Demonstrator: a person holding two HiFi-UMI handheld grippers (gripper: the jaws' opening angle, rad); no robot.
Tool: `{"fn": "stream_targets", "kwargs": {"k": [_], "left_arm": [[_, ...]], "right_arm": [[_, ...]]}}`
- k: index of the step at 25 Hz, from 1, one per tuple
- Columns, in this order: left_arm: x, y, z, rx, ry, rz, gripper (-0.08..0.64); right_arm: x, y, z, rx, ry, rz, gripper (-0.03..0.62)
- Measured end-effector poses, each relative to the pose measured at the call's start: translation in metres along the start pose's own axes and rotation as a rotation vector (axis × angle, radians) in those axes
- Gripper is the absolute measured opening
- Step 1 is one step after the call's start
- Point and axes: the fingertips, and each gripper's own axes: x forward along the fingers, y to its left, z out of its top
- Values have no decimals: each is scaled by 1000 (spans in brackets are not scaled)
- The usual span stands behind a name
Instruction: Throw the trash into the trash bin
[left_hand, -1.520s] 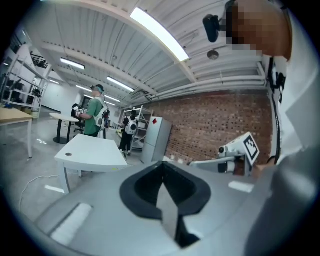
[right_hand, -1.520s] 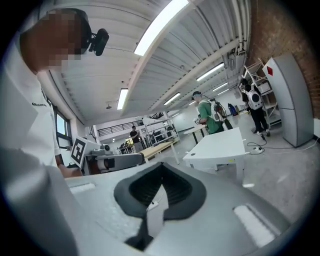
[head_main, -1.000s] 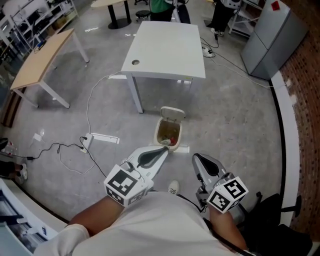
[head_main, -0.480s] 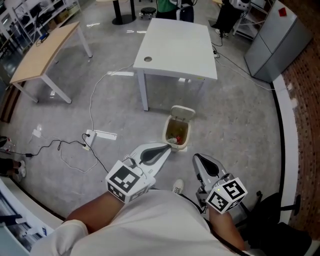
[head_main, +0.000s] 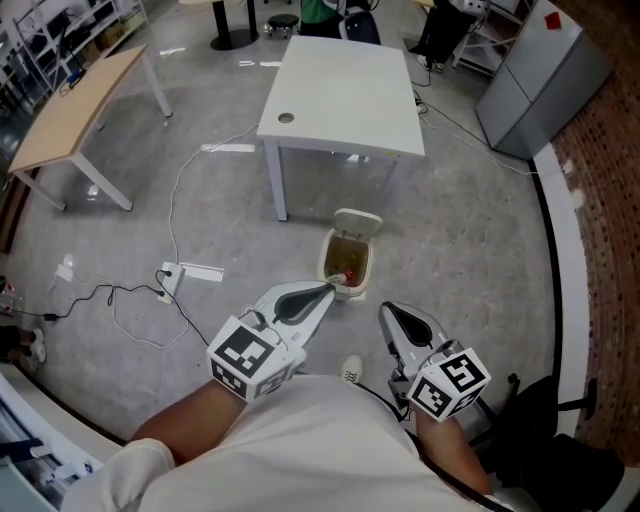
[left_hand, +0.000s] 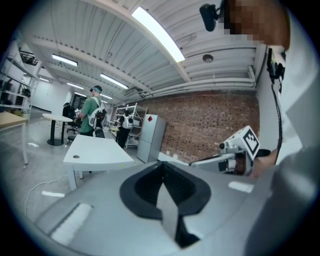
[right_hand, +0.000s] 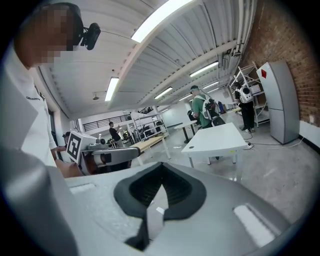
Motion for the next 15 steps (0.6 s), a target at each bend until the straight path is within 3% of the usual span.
{"fn": "stream_targets", "kwargs": {"k": [15], "left_arm": [[1, -9, -4, 8, -10, -9, 8]], "right_arm": [[-8, 1, -6, -6, -6, -6, 0]]}}
